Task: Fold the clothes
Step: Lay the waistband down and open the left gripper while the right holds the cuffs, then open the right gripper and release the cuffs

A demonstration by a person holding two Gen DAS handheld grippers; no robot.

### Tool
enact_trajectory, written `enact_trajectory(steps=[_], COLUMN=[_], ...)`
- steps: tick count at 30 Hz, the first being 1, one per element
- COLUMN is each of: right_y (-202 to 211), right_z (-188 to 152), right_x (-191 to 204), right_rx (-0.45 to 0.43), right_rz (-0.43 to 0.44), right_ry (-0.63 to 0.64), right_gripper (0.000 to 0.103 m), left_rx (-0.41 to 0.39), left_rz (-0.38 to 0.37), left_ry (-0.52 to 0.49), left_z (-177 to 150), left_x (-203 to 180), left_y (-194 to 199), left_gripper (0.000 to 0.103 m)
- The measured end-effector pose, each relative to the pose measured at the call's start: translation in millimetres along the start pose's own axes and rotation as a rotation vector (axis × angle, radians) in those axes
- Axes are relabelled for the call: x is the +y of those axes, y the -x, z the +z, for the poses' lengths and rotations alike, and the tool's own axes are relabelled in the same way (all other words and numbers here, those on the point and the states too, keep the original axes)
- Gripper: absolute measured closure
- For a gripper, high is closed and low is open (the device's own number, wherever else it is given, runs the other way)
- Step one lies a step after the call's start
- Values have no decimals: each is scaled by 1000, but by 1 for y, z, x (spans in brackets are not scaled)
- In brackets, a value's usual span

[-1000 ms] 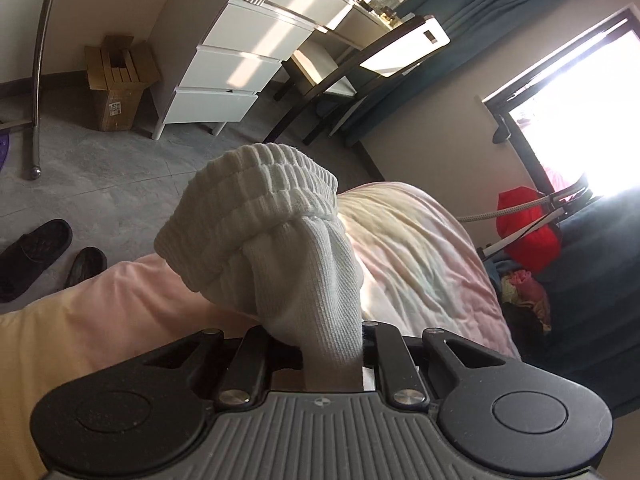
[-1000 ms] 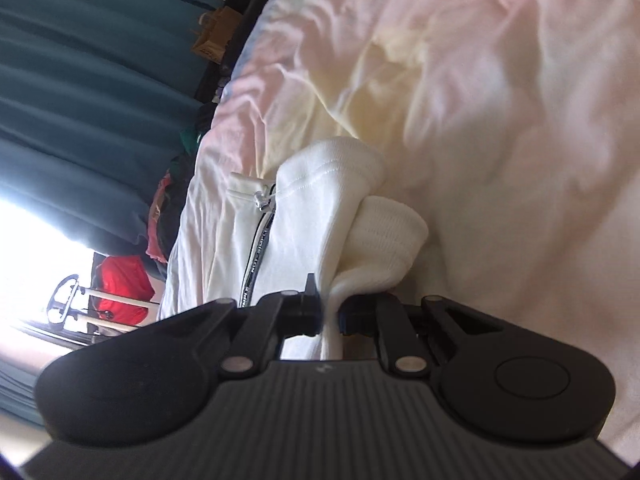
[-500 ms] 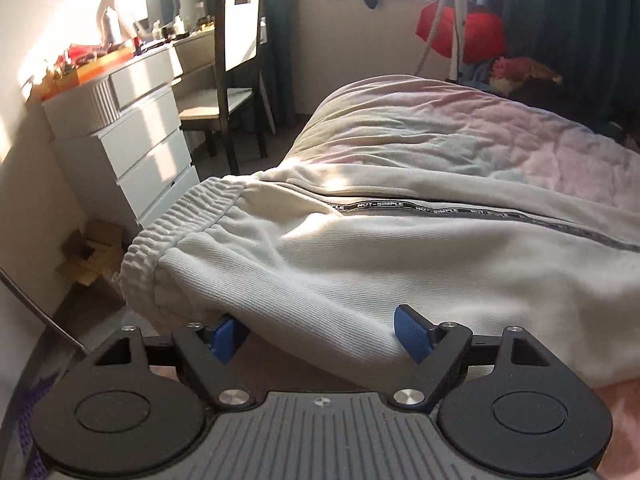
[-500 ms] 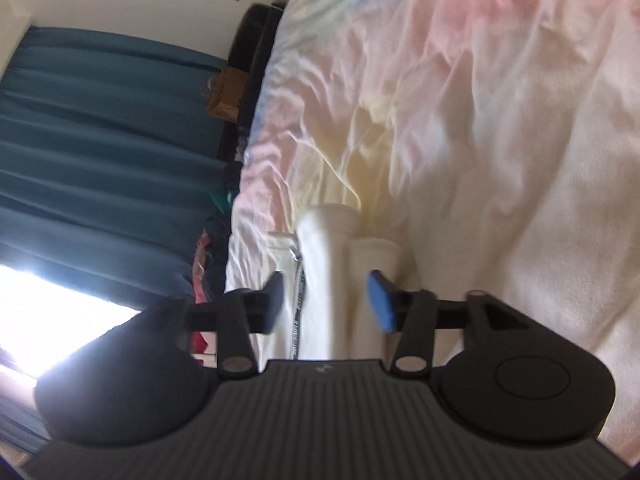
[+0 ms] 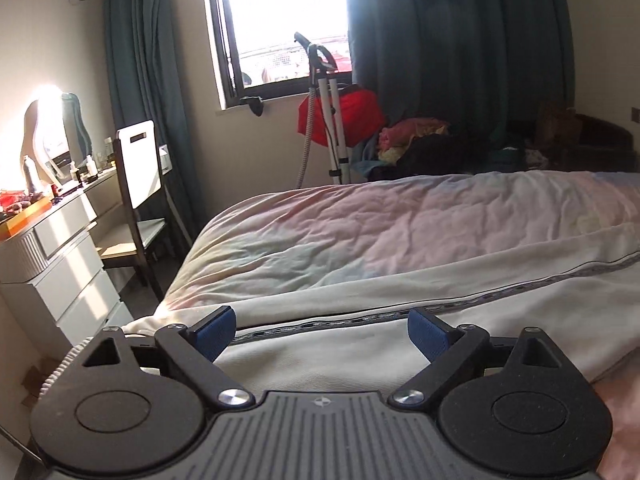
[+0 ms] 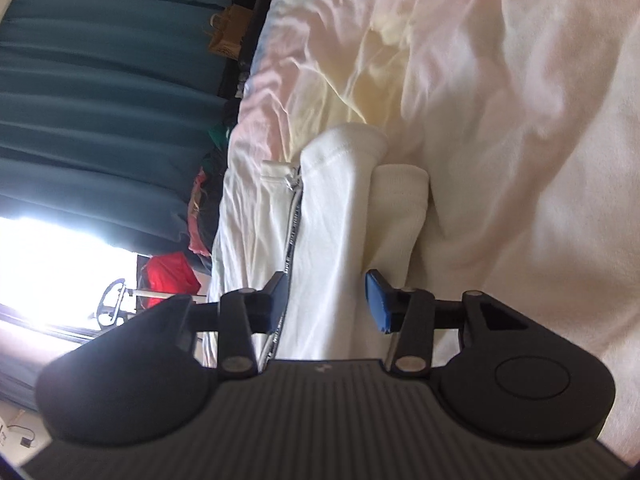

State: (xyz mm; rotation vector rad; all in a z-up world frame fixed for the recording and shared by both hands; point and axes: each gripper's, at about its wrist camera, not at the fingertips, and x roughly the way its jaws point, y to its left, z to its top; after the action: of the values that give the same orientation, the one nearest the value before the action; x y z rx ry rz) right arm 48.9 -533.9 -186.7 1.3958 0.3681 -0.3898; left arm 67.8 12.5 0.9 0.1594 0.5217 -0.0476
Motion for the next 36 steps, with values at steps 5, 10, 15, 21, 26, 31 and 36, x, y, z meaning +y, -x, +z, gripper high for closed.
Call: enact_trajectory(steps=[5,10,15,21,26,31,36], right_y=[-12,-27,-24,8,5,15,14], right_z=[0,3,4,1,6,2,-6], right_x=[6,7,13,22,-2,-1,-11], right_rx=[-22,-79,-141,-191,-118,-83,14], right_rz=[-7,-74,-86,-74,-126,-120,-105], right_ry=[82,143,146,185,84,18,-60], right_gripper=[59,85,98,98,95,89,45], left_rx=[20,80,111,126,103,99,107], left_rz=[-119,-180,-113,-158,-177,-179,-184], left_ry=[115,117,145,229,220,221,226], left_z=[-13,-46,-52,-52,-52,-53,-55], left_x=[-47,-64,-55,-39,-41,-43,-45], left_y=[-29,-56,-66,-65,-57,-50,-48], left_gripper=[8,8,9,9,9,9,8])
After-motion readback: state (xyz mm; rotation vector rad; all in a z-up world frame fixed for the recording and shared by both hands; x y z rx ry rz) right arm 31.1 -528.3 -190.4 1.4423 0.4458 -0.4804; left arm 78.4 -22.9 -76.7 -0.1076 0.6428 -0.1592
